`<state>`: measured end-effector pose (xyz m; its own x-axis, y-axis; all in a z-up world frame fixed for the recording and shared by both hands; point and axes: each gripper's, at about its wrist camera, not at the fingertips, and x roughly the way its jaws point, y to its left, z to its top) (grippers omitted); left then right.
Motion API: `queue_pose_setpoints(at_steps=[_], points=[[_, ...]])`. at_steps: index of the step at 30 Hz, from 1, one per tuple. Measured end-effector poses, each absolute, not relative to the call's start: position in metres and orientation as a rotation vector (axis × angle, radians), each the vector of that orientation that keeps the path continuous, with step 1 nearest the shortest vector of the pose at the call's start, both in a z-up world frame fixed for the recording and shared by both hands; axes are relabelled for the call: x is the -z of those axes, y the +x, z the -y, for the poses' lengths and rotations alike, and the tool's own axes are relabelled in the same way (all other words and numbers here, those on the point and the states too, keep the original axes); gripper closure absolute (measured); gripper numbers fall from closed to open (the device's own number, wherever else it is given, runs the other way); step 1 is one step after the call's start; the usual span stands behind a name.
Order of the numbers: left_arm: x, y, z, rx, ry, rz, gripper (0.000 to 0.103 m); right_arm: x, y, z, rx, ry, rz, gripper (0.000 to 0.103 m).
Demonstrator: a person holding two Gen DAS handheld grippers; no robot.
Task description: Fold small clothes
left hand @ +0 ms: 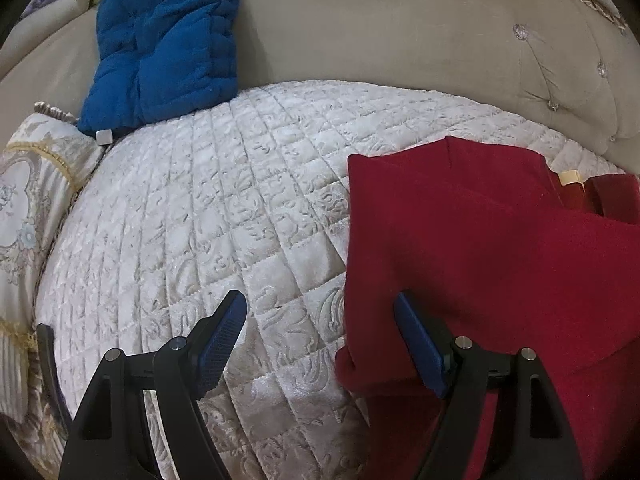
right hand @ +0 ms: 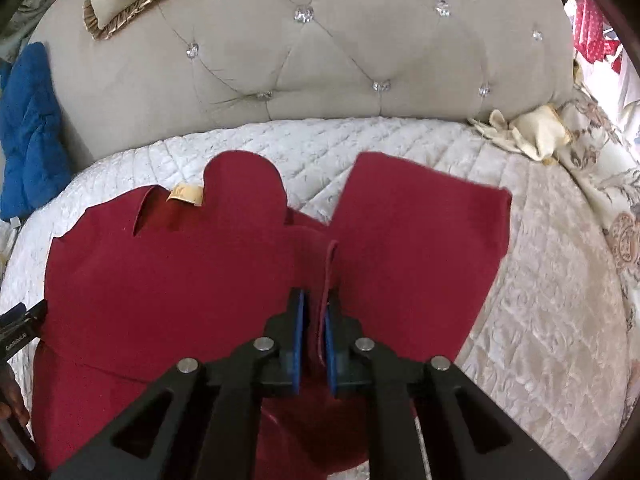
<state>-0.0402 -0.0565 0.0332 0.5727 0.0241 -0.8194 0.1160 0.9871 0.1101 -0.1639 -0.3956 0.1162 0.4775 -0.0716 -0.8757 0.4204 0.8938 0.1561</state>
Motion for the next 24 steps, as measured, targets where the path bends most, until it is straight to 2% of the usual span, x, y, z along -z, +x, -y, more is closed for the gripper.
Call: queue_pose_setpoints(at_steps=[1,3,4,9,14,19,24], points=[[-0.033,-0.04,0.056,0.054,0.154,-0.961,0.045,-0.126,-0.169,0.395,0.318,0.384,-1.012,0.076],[-0.035,-0.04,0.056,0.053,0.151,-0.958,0.045,-0.14,-0.175,0.39,0.302,0.377,-0.963,0.061],[-0.037,-0.041,0.056,0.052,0.151,-0.952,0.045,-0.15,-0.178,0.384,0.281,0.364,-0.936,0.057],[-0.049,-0.047,0.057,0.081,0.126,-0.907,0.045,-0.164,-0.176,0.354,0.145,0.364,-0.903,0.055],[-0.057,-0.05,0.062,0.132,0.096,-0.88,0.045,-0.136,-0.156,0.324,0.09,0.325,-0.975,0.055],[-0.043,-0.042,0.069,0.179,0.086,-0.958,0.045,-0.095,-0.141,0.321,0.135,0.307,-1.062,0.055],[-0.038,-0.043,0.07,0.176,0.096,-0.978,0.045,-0.114,-0.149,0.327,0.07,0.324,-1.063,0.051]])
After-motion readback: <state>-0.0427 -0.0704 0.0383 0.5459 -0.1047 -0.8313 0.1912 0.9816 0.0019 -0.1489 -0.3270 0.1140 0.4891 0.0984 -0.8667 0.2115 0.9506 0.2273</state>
